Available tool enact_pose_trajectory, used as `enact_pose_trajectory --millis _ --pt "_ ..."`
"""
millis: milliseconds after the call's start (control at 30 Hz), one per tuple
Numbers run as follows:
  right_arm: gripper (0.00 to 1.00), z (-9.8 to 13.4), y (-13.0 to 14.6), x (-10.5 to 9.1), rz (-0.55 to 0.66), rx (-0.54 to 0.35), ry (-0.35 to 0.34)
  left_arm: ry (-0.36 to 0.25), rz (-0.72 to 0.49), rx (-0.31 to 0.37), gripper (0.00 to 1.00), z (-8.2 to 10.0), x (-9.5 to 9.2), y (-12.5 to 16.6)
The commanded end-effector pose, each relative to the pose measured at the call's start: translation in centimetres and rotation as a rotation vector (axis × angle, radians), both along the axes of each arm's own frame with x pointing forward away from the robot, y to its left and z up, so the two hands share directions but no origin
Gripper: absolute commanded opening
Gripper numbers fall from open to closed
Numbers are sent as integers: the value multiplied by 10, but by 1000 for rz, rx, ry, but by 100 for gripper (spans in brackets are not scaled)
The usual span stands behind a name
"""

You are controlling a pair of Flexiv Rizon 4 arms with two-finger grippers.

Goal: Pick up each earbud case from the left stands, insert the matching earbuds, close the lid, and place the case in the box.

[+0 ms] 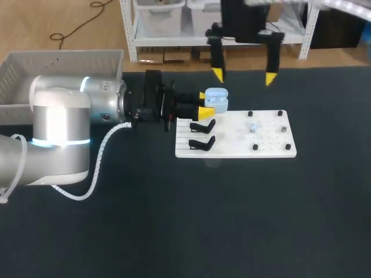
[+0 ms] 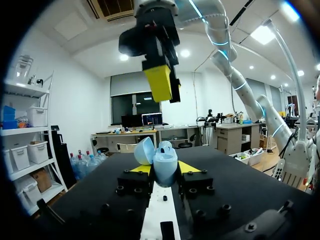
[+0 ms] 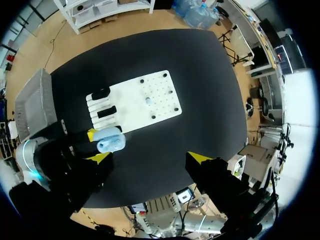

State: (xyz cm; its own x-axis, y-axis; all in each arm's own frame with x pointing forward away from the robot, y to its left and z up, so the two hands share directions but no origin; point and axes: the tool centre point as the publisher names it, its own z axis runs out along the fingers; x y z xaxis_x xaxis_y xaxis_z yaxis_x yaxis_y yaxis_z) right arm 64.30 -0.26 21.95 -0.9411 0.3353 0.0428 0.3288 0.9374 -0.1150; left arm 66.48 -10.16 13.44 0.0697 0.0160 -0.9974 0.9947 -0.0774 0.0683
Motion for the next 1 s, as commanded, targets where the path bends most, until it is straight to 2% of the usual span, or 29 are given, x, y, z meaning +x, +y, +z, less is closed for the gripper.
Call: enact_pose_trajectory --millis 33,233,500,667,733,1000 --pt "85 -9 -41 -15 -9 505 -222 -2 5 -2 0 -1 -1 0" --pt "87 -14 -56 -10 0 546 -220 -10 25 -3 0 4 -4 7" --pt "85 -22 -55 -4 25 553 -232 -17 43 -5 0 5 -14 25" --pt "83 -35 -51 2 -4 497 -243 -26 35 -17 0 6 -17 31" --pt "84 -42 -48 6 -28 428 -251 -28 28 -25 0 6 -17 32" --pt "87 -78 -48 18 -86 281 -238 -27 13 -41 0 3 -17 36"
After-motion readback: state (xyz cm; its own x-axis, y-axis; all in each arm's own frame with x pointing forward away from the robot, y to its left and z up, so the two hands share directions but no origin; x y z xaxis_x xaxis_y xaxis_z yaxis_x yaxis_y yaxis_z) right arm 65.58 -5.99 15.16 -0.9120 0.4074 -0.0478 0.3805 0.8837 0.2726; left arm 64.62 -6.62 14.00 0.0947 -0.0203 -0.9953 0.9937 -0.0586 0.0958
